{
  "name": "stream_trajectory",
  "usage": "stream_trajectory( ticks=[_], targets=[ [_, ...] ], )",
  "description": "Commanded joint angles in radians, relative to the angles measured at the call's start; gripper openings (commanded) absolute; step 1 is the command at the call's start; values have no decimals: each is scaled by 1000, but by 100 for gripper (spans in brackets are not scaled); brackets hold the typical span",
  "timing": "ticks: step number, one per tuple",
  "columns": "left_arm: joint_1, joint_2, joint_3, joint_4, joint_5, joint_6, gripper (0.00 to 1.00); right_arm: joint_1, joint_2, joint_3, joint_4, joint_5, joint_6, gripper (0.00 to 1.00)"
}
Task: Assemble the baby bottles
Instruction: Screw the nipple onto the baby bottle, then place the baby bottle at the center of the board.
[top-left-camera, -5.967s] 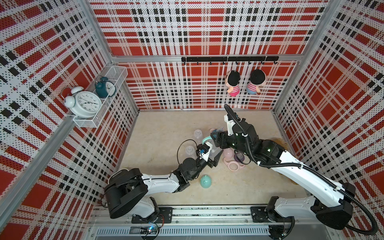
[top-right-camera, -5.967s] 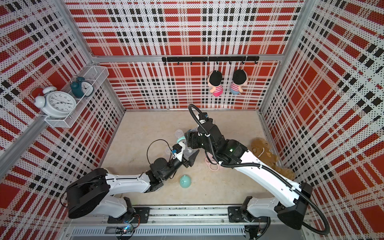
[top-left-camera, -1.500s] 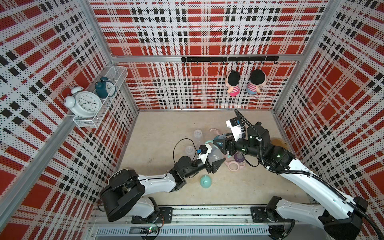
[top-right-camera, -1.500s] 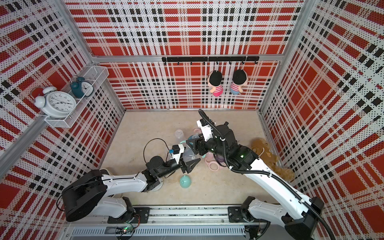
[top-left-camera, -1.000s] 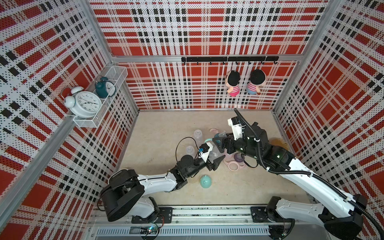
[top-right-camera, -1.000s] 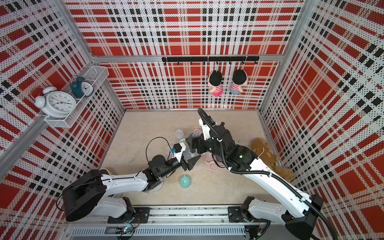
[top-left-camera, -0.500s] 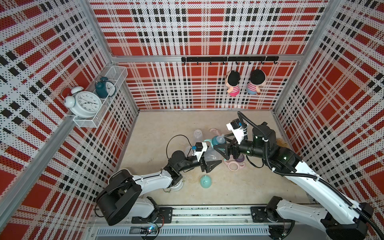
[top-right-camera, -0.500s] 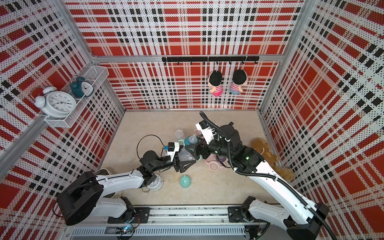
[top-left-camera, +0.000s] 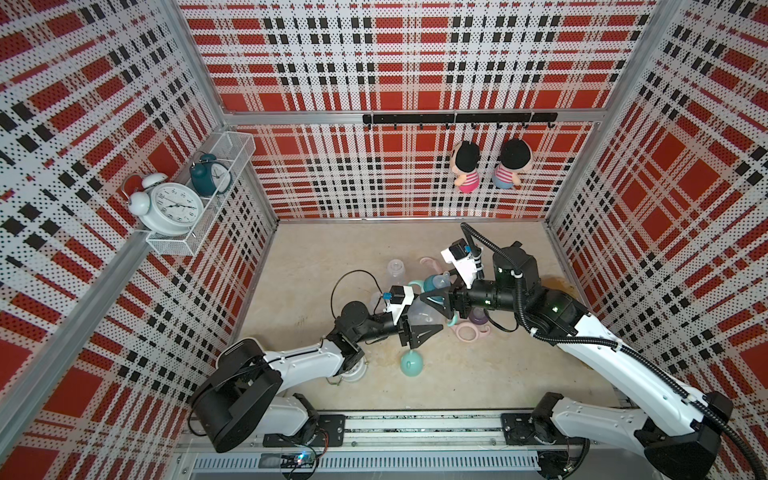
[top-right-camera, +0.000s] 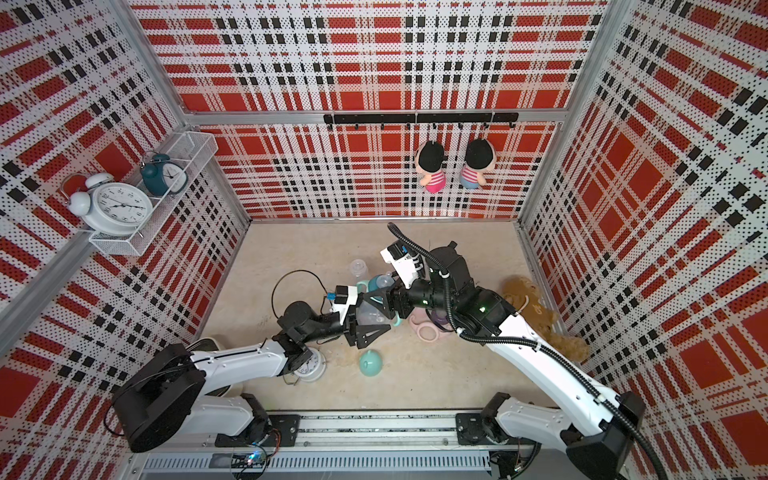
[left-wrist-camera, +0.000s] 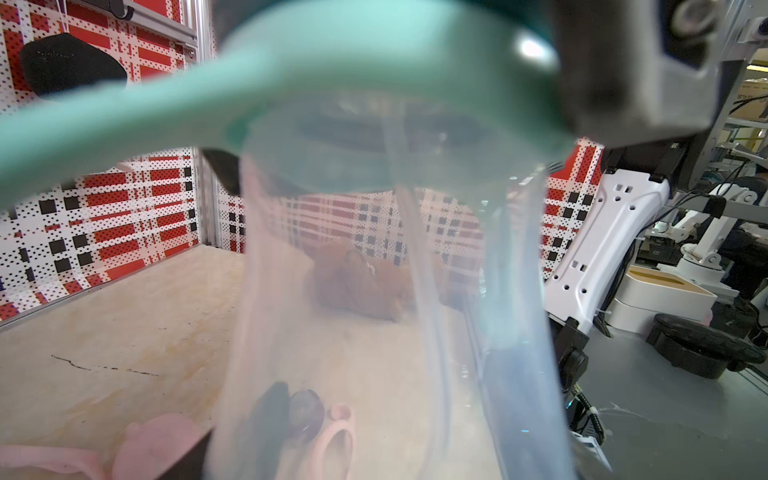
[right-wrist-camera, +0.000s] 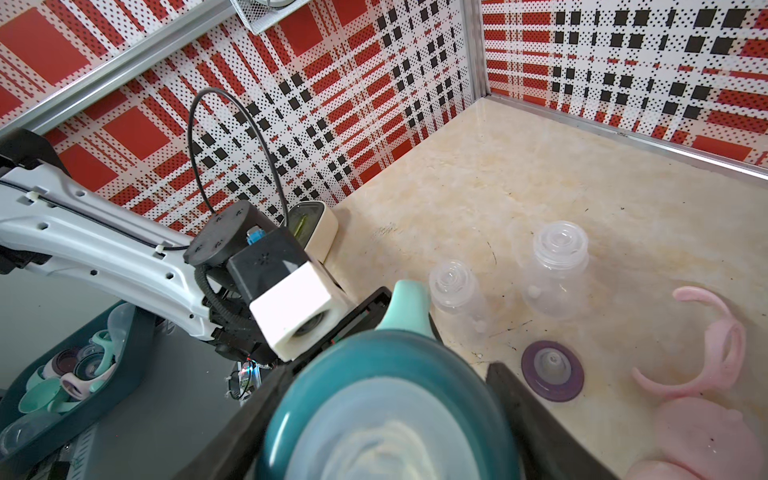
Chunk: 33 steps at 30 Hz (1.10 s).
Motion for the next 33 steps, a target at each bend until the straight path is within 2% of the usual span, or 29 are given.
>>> stream_trajectory(
  ticks=[1,3,4,5,6,9,10,15,20,23,26,33],
  targets=[
    [8,3,8,56,-6,-3,0,-6,5,9,-12,36,-9,64],
    [9,15,11,55,-9,-8,0,-6,5,7,-9,69,-5,57],
    [9,20,12,54,-15,-11,5,-6,5,7,-6,83,-4,54],
    [9,24,13,54,-25,-13,26,-6,5,4,-1,96,-4,52],
    [9,27,13,54,-39,-19,54,-6,6,2,3,105,-3,51],
    [9,30,18,44,-71,-31,82,-6,10,-1,11,115,-5,48],
    [10,32,20,36,-90,-34,96,-6,11,1,12,130,-5,48],
    [15,36,56,-61,-181,-20,98,-30,11,8,17,218,1,47],
    [29,25,82,-175,-278,-12,98,-74,20,8,30,417,10,48],
    [38,1,82,-208,-316,-17,98,-142,65,5,53,496,47,49],
    [43,-28,85,-244,-336,-11,98,-228,119,-17,129,505,94,49],
    [58,-106,83,-353,-361,12,98,-346,272,-77,353,653,100,47]
  ],
)
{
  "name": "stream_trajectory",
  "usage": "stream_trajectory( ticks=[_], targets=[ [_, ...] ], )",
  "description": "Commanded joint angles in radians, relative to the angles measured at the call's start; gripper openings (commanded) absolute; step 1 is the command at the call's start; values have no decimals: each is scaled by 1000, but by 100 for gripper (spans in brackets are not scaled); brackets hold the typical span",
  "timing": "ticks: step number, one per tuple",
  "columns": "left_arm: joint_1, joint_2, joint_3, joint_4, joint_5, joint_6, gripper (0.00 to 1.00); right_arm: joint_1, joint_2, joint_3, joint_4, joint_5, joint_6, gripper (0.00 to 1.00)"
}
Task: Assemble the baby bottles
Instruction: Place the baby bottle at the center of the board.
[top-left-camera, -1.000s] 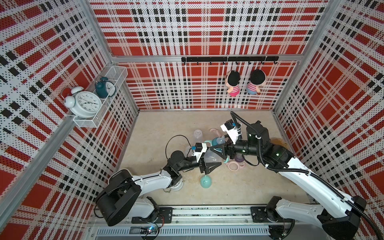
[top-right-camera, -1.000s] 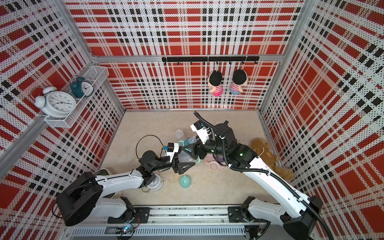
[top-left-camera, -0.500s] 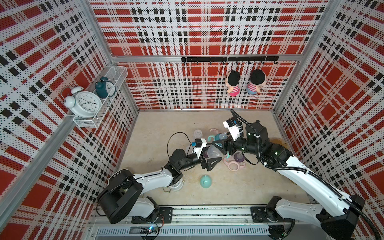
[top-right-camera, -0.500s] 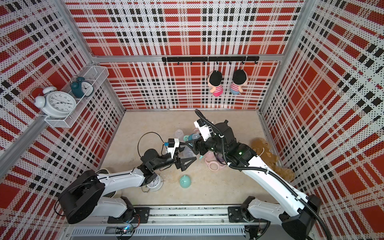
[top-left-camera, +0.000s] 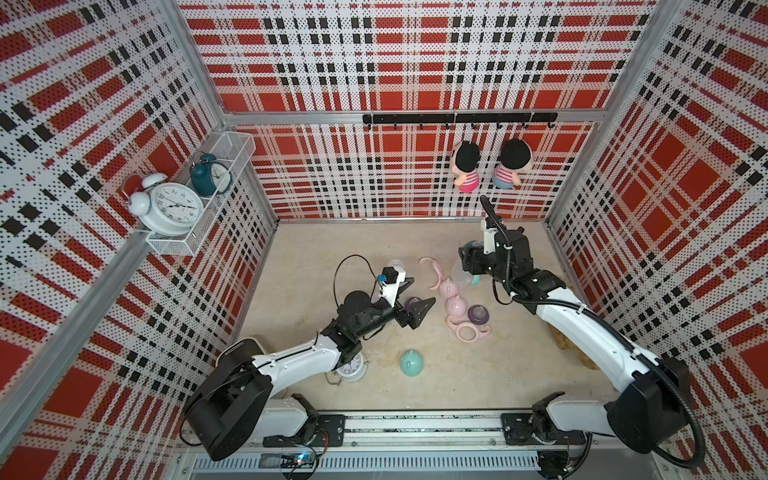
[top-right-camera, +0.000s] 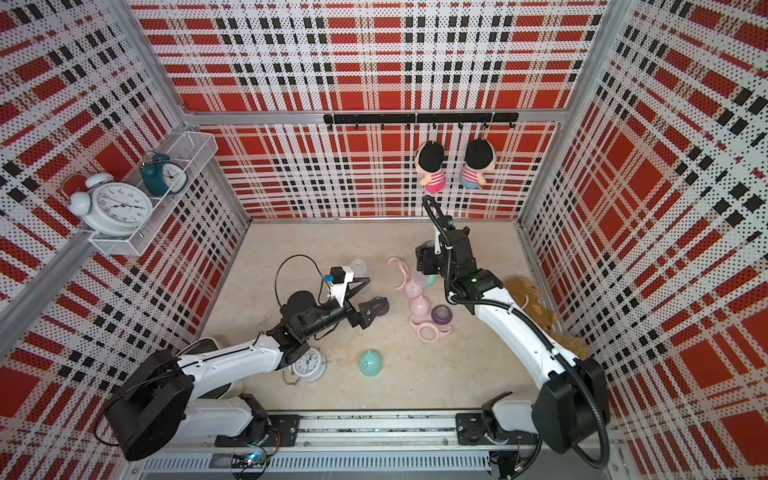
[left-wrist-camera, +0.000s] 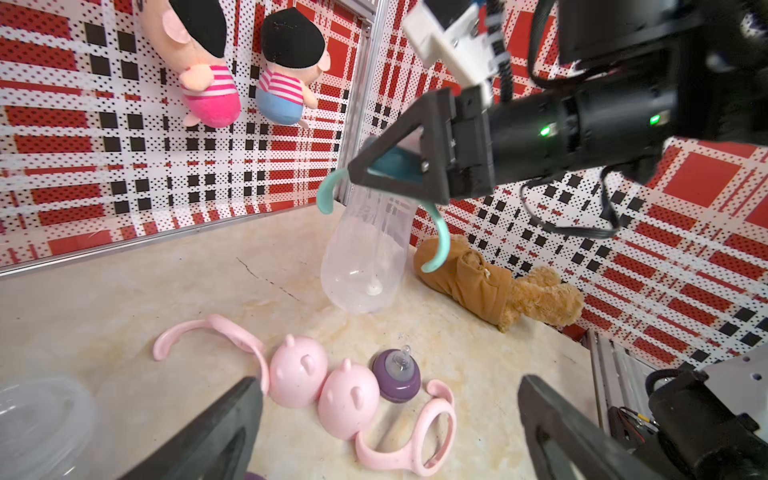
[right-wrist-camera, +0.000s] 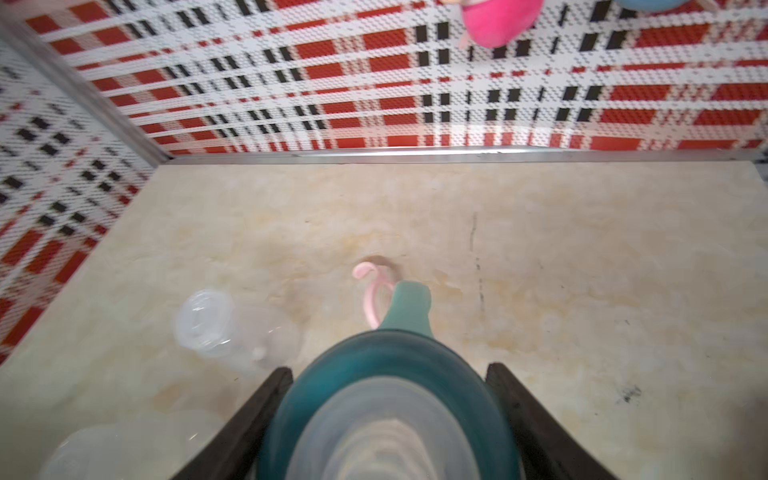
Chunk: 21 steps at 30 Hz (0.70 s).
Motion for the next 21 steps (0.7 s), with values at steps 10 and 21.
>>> stream_trajectory(
  ticks=[10,21],
  targets=[
    [42,-162,-39,-121,-61,21,98,-77,258,-61,478,108,-32,48],
    [79,-230,-97,-125,-61,-2,98,-82,363,-129,639,88,-84,56]
  ],
)
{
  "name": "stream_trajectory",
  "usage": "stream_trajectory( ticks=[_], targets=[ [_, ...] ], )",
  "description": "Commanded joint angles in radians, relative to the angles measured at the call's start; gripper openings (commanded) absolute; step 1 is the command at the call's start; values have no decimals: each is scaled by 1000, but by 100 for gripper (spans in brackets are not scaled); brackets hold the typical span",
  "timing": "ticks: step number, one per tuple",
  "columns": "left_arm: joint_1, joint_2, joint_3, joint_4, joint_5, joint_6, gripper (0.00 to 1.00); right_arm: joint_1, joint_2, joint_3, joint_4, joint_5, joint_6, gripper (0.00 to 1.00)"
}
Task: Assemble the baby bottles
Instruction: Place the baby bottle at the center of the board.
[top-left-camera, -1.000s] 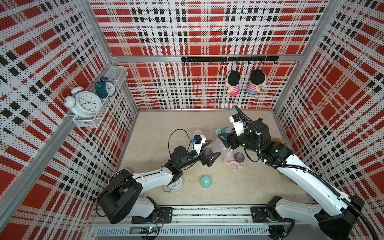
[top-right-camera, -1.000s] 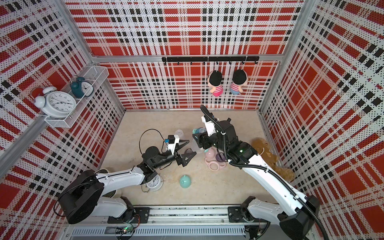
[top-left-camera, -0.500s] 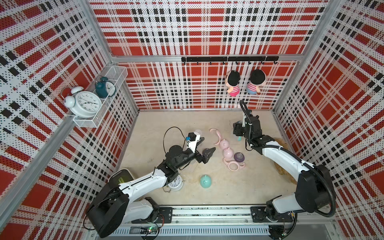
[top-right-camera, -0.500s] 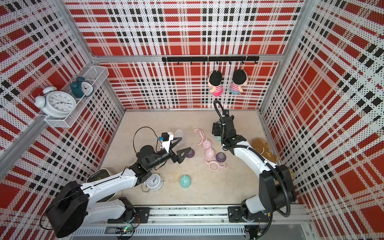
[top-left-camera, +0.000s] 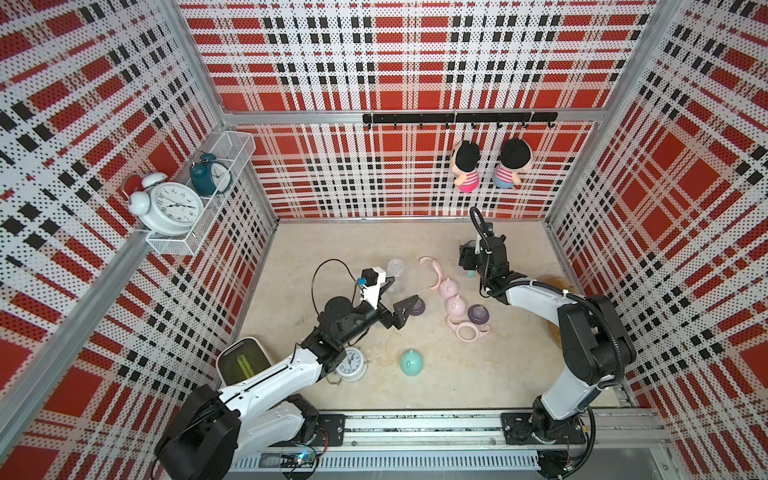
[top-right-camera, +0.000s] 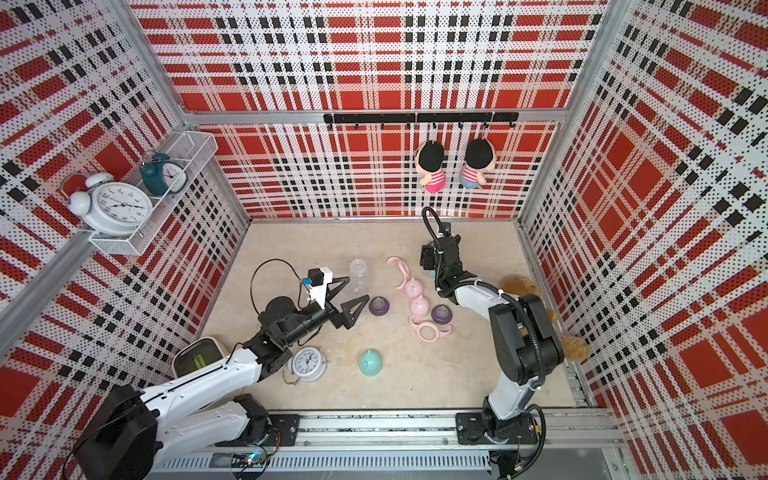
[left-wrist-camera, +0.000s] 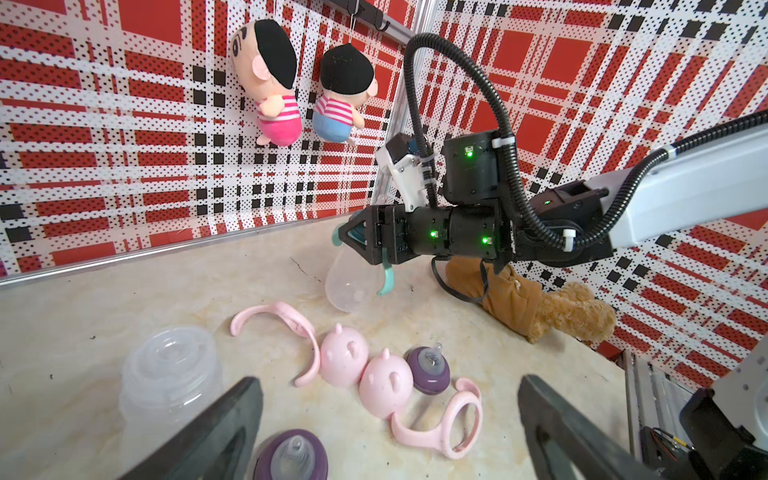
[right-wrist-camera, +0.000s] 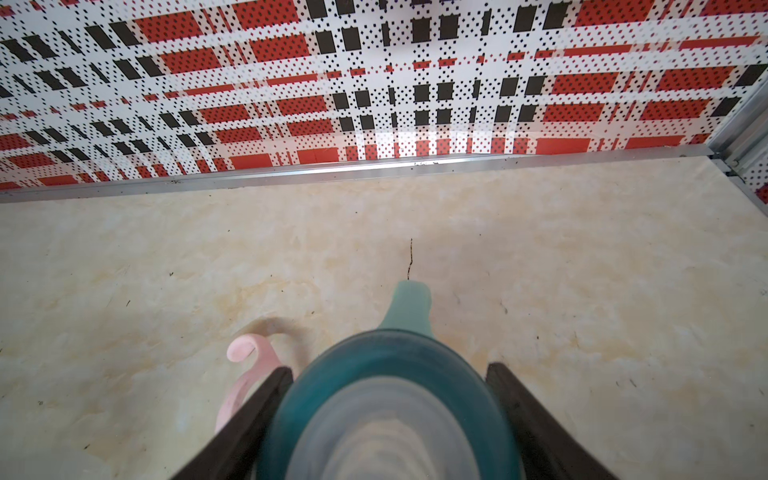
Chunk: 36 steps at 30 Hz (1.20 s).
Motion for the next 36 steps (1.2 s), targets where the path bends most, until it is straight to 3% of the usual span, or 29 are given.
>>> stream_trajectory(
  ticks=[1,5,15,21,31,36],
  targets=[
    [15,-26,-14,-6,-11,-3,98,-7,20,-22,111,-6,-26,56],
    [32,-34,-15,-9,-11,-3,98,-8,36,-29,108,-3,-35,60],
    [52,-39,-13,-14,-6,-3,98,-8,40,-31,72,-9,-39,87],
    [70,-32,-13,-14,-16,-18,98,-8,-32,-15,-28,-48,-31,100],
    [162,-13,2,18,-8,-106,98,94,-236,52,-386,-52,-55,100],
    [193,15,15,29,-9,-127,98,181,-317,82,-606,-133,-54,98]
  ],
)
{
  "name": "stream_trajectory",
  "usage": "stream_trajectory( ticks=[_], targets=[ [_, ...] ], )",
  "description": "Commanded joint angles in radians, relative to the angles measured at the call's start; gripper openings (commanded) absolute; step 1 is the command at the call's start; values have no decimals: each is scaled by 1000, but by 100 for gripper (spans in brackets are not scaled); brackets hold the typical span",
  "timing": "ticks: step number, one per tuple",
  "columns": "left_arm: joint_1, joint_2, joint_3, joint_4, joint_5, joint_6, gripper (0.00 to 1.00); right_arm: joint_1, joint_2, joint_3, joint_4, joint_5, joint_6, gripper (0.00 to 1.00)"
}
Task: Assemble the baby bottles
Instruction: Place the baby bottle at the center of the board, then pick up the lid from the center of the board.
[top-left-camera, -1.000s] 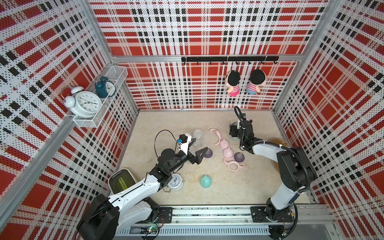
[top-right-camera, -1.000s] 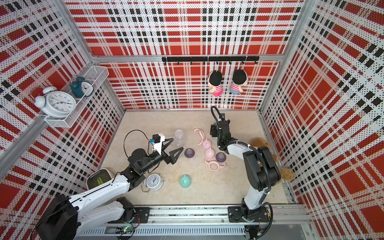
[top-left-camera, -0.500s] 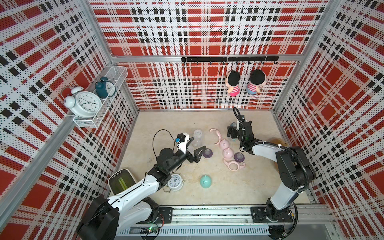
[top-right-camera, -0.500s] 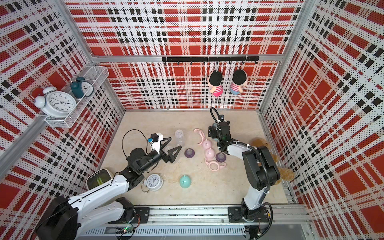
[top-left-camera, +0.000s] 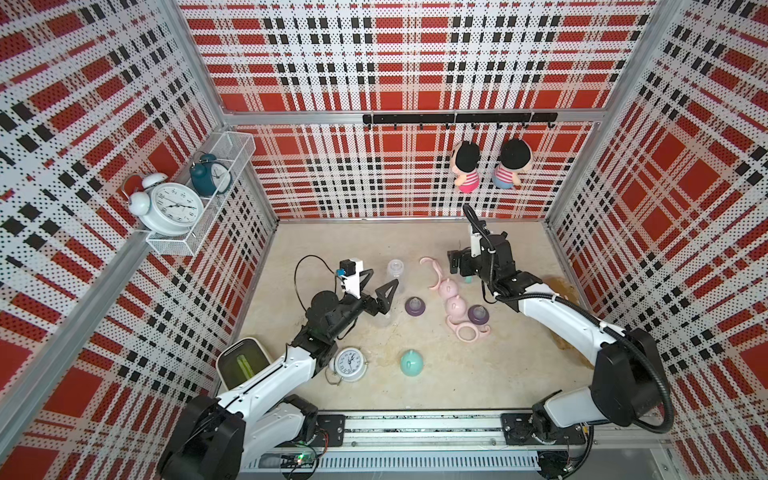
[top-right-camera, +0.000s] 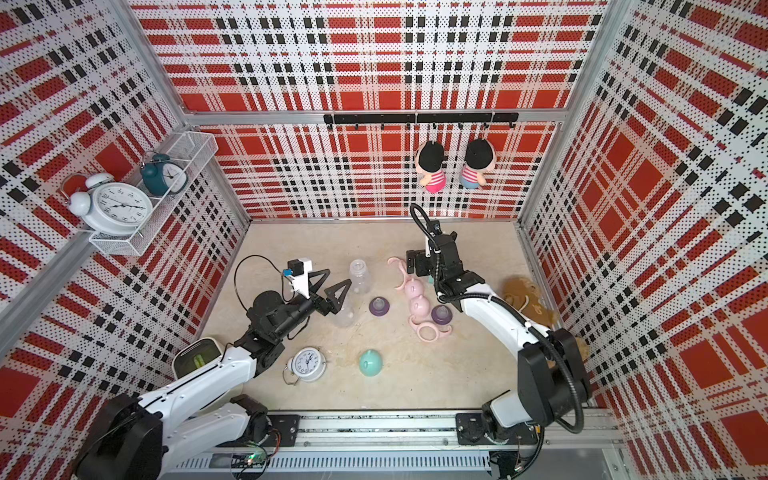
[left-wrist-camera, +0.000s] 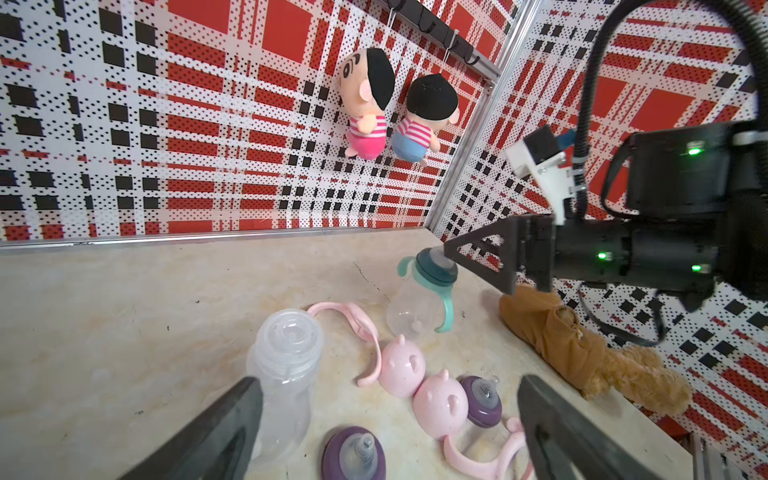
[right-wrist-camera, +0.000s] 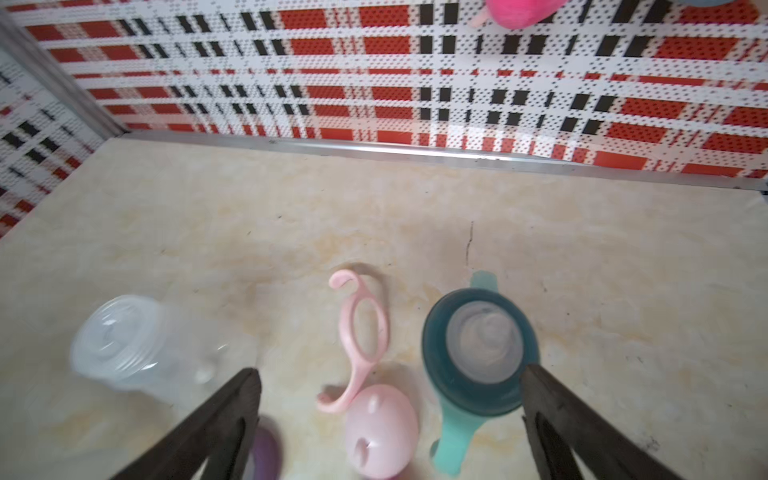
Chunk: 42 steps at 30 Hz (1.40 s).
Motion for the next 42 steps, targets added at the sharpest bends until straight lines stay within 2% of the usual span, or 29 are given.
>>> stream_trajectory(
  ticks=[1,7,12,17,25,42],
  targets=[
    [25,22,21,36,6,-35,98,62,-60,10,-226,-62,-21,97],
    [55,54,38,55,25,-72,98,246,-109,8,-416,-169,-38,96],
    [59,61,49,55,28,-77,98,392,-141,-55,-411,-241,-47,94],
    [60,55,51,55,29,-78,98,484,-124,-88,-408,-267,-50,92],
    [62,37,33,52,19,-80,98,550,-79,-194,-290,-261,-8,86],
    [64,42,24,48,6,-80,98,645,137,-269,-57,-132,20,85]
  ],
)
